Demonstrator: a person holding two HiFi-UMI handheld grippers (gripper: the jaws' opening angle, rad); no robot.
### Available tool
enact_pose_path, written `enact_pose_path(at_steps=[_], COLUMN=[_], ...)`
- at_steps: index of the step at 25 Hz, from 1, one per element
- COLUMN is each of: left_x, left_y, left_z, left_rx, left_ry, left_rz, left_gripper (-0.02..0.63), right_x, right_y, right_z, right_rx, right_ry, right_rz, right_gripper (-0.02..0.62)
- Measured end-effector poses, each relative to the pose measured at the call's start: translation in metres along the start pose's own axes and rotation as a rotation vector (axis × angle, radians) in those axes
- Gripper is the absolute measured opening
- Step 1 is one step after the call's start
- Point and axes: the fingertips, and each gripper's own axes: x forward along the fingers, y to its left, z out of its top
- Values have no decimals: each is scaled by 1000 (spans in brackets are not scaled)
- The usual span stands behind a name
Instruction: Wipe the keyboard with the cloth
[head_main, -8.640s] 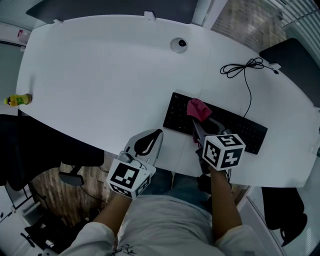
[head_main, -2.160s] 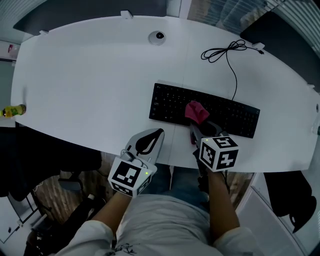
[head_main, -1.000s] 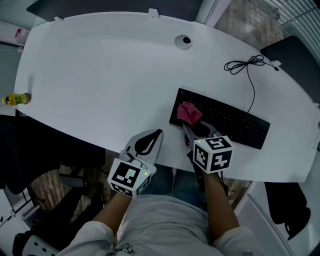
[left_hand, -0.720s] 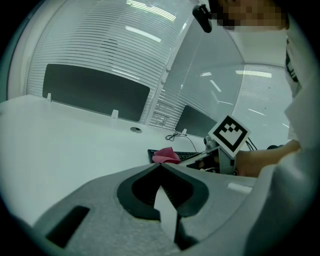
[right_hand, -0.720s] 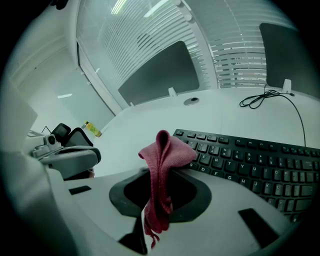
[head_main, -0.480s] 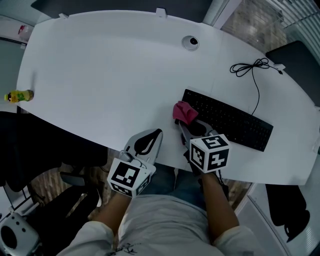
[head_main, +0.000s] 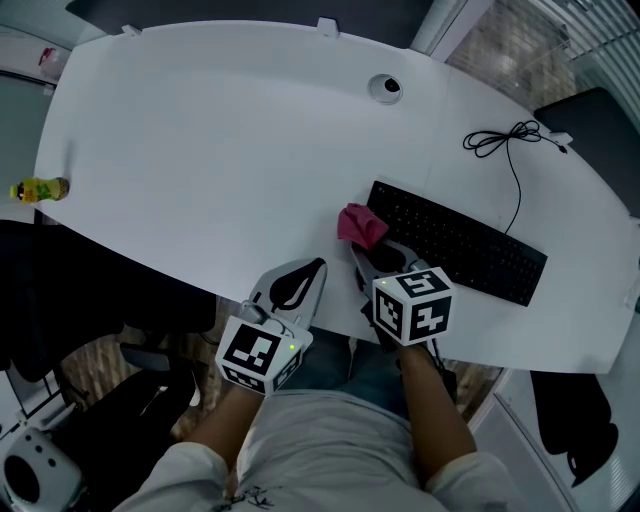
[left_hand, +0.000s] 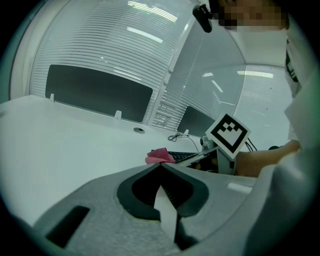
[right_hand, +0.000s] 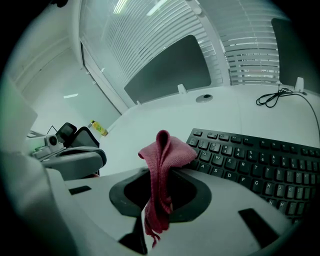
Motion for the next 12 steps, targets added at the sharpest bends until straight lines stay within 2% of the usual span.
enact_pose_path(at_steps=[12], left_x=[5], left_y=[-8], left_z=[6], left_rx=[15], left_ry=[-4], left_rz=[-3], left_gripper=[11], right_x=[-16], right_y=[-5], right_z=[10], right_rx=[-10], right_ry=[-44], right_rz=[3], right_gripper=[71])
